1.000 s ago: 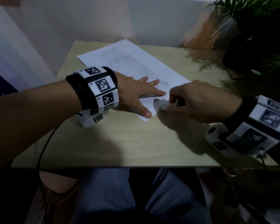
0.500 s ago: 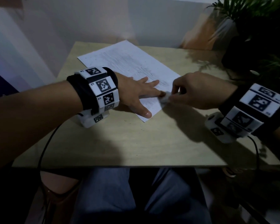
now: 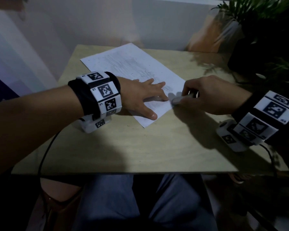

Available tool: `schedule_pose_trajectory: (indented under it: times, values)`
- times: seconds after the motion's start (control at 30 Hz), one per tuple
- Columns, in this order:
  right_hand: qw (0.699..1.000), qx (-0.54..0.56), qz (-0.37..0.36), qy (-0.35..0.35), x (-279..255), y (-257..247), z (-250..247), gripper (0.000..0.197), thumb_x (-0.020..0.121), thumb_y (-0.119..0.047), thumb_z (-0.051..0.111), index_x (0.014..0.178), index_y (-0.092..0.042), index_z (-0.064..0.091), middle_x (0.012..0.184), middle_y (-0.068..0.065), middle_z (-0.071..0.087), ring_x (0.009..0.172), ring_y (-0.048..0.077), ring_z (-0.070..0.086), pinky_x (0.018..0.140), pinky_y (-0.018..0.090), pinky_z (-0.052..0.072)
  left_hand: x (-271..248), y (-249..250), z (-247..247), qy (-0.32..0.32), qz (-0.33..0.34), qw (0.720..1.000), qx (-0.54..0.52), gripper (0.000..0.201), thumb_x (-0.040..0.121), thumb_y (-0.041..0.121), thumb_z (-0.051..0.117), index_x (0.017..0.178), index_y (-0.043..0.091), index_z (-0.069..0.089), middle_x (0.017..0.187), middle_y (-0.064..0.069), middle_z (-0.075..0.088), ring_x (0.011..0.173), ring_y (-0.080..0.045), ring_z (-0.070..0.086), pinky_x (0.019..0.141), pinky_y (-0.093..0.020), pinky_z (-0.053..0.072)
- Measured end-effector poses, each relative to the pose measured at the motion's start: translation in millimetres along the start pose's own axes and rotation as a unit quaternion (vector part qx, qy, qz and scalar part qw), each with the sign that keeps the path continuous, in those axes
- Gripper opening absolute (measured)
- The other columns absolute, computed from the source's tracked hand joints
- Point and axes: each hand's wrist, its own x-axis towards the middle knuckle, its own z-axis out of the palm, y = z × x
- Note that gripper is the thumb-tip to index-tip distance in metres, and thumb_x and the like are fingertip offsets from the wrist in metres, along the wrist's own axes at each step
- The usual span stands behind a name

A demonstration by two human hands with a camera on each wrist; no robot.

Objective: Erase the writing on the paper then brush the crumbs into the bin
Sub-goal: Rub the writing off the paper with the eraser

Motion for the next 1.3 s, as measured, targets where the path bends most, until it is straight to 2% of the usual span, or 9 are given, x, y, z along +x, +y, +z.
schedule_pose_trajectory:
  times: [0.17,0.37,0.53,0.63,0.73,0.87,1.07,1.2,1.3]
  values:
    - [0.998,-0.048,0.028,0.042,1,1,7,0.037,0.090,-0.060,0.060,0.091,-0.022,0.063,0.084,-0.003,0.065,0.085,0.027,0.060,0.071,0.035,0.045,3,-3,0,-0.010,-0.003,1.000,-0.001,0.084,0.091,0.068,0.057,0.156,0.054,0.006,0.169,0.017,-0.014,0.157,-0.016,-0.009,0.127,-0.053,0.004]
    - [0.999,0.007,-0.023,-0.034,-5,-15,3,0.044,0.080,-0.072,0.059,0.090,-0.029,0.063,0.069,-0.016,0.054,0.065,0.002,0.050,0.058,0.021,0.033,4,-4,0,-0.029,-0.011,1.000,0.004,0.084,0.093,0.067,0.053,0.157,0.054,0.000,0.167,0.019,-0.020,0.155,-0.013,-0.017,0.126,-0.053,-0.003]
    - [0.999,-0.032,0.004,0.013,-4,-6,3,0.042,0.086,-0.065,0.058,0.095,-0.023,0.065,0.070,-0.013,0.054,0.075,0.021,0.053,0.064,0.030,0.032,2,-3,0,-0.032,-0.012,0.999,0.000,0.085,0.093,0.066,0.054,0.158,0.053,0.001,0.167,0.019,-0.020,0.155,-0.012,-0.017,0.127,-0.052,-0.004]
    - [0.998,-0.011,-0.057,0.004,-14,-22,12,0.038,0.089,-0.061,0.056,0.090,-0.023,0.062,0.067,-0.013,0.052,0.067,0.017,0.050,0.064,0.029,0.032,3,-4,0,-0.031,-0.011,0.999,-0.002,0.084,0.093,0.066,0.054,0.158,0.054,0.001,0.167,0.019,-0.020,0.155,-0.013,-0.017,0.126,-0.053,-0.003]
    - [0.999,-0.034,-0.023,-0.017,-8,-19,5,0.041,0.088,-0.065,0.057,0.091,-0.024,0.065,0.070,-0.013,0.054,0.071,0.018,0.049,0.065,0.029,0.032,3,-3,0,-0.034,-0.010,0.999,0.001,0.085,0.093,0.066,0.054,0.157,0.055,0.000,0.167,0.019,-0.020,0.155,-0.012,-0.018,0.126,-0.053,-0.004]
    - [0.992,-0.118,0.032,0.022,-4,-12,3,0.042,0.093,-0.055,0.054,0.084,-0.015,0.063,0.082,0.010,0.064,0.078,0.034,0.056,0.062,0.035,0.037,2,-3,-1,-0.032,-0.008,0.999,-0.005,0.085,0.093,0.065,0.054,0.158,0.054,0.001,0.167,0.018,-0.020,0.155,-0.012,-0.018,0.126,-0.053,-0.004]
    - [0.997,-0.065,-0.013,-0.046,-10,-31,-1,0.043,0.088,-0.062,0.056,0.082,-0.020,0.063,0.077,-0.002,0.062,0.072,0.023,0.053,0.063,0.032,0.037,3,-5,0,-0.030,-0.005,1.000,-0.005,0.085,0.093,0.064,0.056,0.158,0.053,0.003,0.167,0.018,-0.019,0.155,-0.012,-0.017,0.126,-0.051,-0.004]
    - [0.990,-0.135,0.050,-0.008,1,-13,-2,0.044,0.090,-0.060,0.056,0.082,-0.017,0.064,0.082,0.009,0.065,0.076,0.032,0.056,0.063,0.034,0.042,4,-5,1,-0.031,-0.007,1.000,-0.001,0.086,0.092,0.067,0.055,0.158,0.053,0.001,0.167,0.018,-0.020,0.155,-0.013,-0.018,0.126,-0.052,-0.004]
    - [0.993,-0.119,-0.016,-0.006,-10,-28,8,0.040,0.091,-0.055,0.054,0.081,-0.016,0.058,0.076,0.006,0.060,0.070,0.031,0.052,0.061,0.036,0.044,5,-7,2,-0.029,-0.003,1.000,-0.009,0.085,0.092,0.066,0.056,0.157,0.054,0.003,0.167,0.019,-0.019,0.155,-0.012,-0.018,0.126,-0.052,-0.004]
